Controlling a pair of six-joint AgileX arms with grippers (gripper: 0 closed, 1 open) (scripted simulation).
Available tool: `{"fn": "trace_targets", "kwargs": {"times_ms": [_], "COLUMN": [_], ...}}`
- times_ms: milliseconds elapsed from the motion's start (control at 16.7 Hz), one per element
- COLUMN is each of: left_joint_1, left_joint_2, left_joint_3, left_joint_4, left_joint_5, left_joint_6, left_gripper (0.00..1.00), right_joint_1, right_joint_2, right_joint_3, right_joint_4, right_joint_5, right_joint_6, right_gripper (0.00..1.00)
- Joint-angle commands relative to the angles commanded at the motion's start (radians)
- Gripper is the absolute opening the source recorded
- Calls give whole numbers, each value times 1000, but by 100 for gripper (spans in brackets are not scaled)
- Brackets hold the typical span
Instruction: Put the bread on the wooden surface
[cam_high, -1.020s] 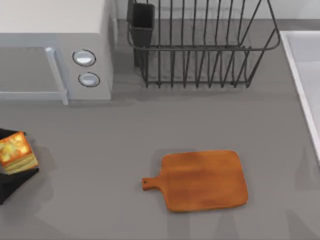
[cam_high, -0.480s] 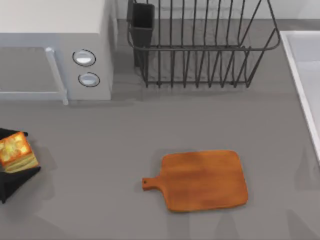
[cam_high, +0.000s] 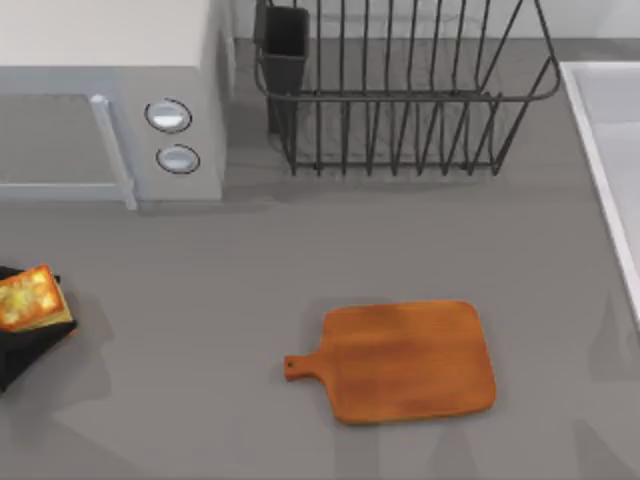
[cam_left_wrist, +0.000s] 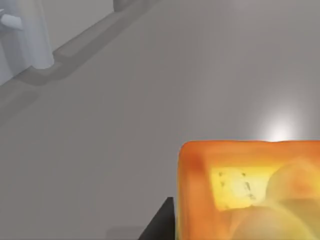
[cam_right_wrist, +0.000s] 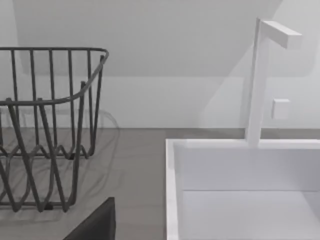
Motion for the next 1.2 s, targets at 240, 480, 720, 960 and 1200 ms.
{"fn": "trace_targets", "kwargs": {"times_ms": [240, 480, 720, 960, 1200], "left_joint_1": [0, 0, 3, 3, 2], "left_joint_2": [0, 0, 1, -54, -136], "left_joint_3": [0, 0, 0, 12, 31], "left_joint_4": [0, 0, 1, -64, -164], "left_joint_5": [0, 0, 0, 0, -3], "left_joint_6": [0, 0, 1, -4, -8], "left_gripper": [0, 0, 0, 0, 0], "right_joint_1": [0, 0, 0, 0, 0], "right_joint_2": [0, 0, 0, 0, 0], "right_joint_3": [0, 0, 0, 0, 0], "right_joint_4": [0, 0, 0, 0, 0], "right_joint_5": [0, 0, 0, 0, 0], "right_joint_6": [0, 0, 0, 0, 0], "right_gripper": [100, 100, 100, 100, 100]}}
